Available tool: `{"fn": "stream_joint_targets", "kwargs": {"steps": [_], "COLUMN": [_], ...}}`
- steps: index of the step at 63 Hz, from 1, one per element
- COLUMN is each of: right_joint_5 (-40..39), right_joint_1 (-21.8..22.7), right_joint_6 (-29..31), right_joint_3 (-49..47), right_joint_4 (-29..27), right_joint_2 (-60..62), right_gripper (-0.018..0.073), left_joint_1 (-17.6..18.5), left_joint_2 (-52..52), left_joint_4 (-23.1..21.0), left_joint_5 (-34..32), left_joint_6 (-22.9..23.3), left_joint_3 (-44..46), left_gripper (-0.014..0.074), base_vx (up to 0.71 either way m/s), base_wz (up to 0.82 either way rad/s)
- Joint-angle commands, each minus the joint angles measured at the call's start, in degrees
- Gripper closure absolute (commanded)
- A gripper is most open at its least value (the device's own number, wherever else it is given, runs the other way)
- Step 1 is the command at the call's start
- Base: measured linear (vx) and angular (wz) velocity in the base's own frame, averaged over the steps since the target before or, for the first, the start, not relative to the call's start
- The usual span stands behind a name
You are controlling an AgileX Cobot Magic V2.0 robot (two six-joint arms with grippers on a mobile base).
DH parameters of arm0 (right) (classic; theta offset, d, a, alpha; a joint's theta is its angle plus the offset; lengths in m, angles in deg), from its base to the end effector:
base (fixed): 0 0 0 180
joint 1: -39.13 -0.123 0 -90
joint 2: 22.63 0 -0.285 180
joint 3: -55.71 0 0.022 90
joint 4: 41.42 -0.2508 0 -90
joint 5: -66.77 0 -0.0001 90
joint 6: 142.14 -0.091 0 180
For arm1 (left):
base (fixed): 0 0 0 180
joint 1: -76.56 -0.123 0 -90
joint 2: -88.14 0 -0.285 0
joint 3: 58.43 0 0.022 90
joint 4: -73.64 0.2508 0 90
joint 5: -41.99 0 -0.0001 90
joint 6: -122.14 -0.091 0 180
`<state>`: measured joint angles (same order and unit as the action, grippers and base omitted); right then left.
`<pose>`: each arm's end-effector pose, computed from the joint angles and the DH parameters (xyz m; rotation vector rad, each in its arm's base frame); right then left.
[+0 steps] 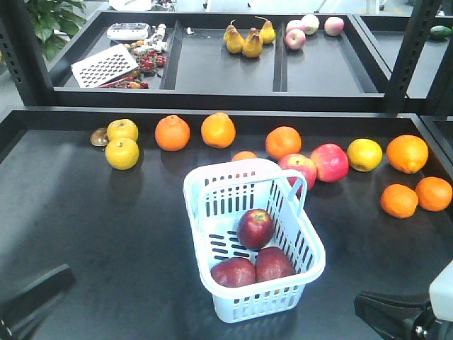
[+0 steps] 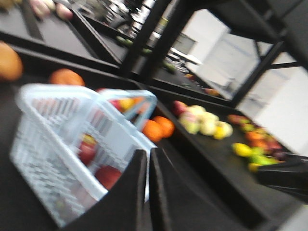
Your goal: Pick three apples into basket with both arms
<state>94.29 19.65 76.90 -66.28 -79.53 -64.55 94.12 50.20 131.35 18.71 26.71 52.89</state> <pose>0.0974 0.0620 0.2453 -0.6064 2.0547 0.4647 0.0933 -0.0613 0.2420 0.1012 1.7061 -0.8931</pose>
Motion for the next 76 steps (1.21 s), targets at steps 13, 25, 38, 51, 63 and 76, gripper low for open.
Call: {"fn": "stream_joint_targets", "kwargs": {"steps": [13,25,38,51,63,76], "right_joint_5": [-2.77,-2.77,-2.77,-2.77,-2.77,-2.54], "right_joint_1": [-0.02,-0.02,-0.02,-0.02,-0.02,-0.02], "right_joint_6": [0.02,0.02,0.02,0.02,0.02,0.02], "right_joint_3": [-1.65,-1.65,-1.65,-1.65,-1.65,-1.65], "right_joint_4": [-0.96,-0.96,-0.96,-0.96,-0.96,-0.96], "right_joint_2": [0.02,0.02,0.02,0.02,0.02,0.04], "right_gripper": [0.0564,0.0564,0.0564,0.0564,0.0564,0.0564], "left_joint_1": [0.07,0.07,0.07,-0.11,-2.78,-10.91], "left_joint_2": [-0.20,2.64,9.94,18.40,27.44,31.81], "left_joint_4": [-49.59,-57.38,-55.96,-51.28,-47.42,-46.42], "left_joint_5": [25.64,39.12,24.83,30.33,33.19,35.67], "left_joint_6": [-51.41,-66.19,-65.61,-66.11,-66.77,-66.51], "left_joint_3": [1.41,0.61,-9.88,-10.39,-10.39,-10.39], "left_gripper": [0.0603,0.0603,0.0603,0.0603,0.0603,0.0603], "base_vx": [0.00,0.00,0.00,0.00,0.00,0.00], "base_wz": [0.00,0.00,0.00,0.00,0.00,0.00]}}
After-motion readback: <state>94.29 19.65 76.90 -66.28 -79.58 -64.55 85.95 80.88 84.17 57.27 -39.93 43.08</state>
